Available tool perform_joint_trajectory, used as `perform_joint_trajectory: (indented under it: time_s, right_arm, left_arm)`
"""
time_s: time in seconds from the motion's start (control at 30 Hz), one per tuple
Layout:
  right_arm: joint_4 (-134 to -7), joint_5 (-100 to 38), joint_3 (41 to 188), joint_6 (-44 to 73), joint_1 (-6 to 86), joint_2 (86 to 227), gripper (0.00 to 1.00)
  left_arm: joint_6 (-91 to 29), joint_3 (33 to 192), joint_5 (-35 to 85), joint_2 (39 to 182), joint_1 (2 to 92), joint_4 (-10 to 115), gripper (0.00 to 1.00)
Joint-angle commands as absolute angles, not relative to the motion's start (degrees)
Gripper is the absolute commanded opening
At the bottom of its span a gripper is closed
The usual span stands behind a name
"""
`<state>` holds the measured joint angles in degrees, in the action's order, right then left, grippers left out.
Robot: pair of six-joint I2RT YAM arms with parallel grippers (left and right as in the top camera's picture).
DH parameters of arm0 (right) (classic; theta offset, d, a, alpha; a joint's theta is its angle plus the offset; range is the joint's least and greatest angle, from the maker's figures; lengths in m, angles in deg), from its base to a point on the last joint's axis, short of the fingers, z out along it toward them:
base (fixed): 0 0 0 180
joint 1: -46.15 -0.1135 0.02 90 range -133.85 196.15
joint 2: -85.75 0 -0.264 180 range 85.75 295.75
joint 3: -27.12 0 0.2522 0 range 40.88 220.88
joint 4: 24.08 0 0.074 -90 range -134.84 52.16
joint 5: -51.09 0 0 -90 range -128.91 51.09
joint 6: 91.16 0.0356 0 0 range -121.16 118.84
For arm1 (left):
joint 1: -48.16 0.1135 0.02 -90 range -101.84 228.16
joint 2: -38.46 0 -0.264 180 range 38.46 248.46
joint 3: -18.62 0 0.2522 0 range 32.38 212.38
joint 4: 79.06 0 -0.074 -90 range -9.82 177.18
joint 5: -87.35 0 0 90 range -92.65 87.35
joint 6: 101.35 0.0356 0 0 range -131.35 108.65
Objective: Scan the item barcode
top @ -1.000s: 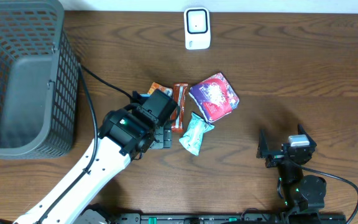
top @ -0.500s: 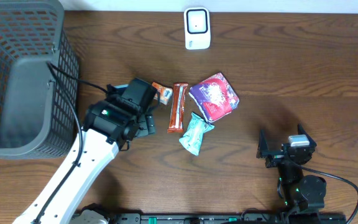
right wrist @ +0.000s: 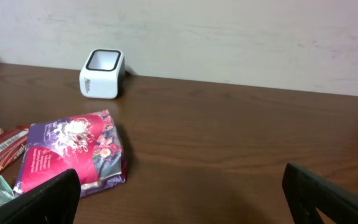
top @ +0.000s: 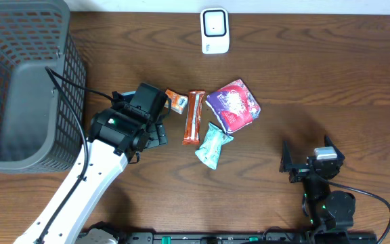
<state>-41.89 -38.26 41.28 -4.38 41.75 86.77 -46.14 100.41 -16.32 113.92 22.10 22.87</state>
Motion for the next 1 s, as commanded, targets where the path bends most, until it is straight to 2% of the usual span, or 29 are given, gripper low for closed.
perform_joint_trajectory:
  time_s: [0.0,0.3,0.63,0.97]
  right_arm:
    - [-42.1,-38.3,41.2,-4.9,42.1,86.9,0.99]
    - [-42.1,-38.3,41.2,-4.9,42.1,86.9,0.99]
    - [-42.1,-38.3,41.2,-4.9,42.1,86.9,0.99]
    - [-42.1,-38.3,41.2,-4.9,42.1,86.9,0.99]
  left_arm:
    - [-47.1,100.1,-17.2,114.1,22.4,22.3,0.98]
    - [-47.0,100.1,-13.3,114.1,22.4,20.1,0.98]
    - [-30.4,100.1,8.3,113.8,22.3,18.5,0.98]
    - [-30.2,100.1,7.0,109.6,22.3,20.3,0.98]
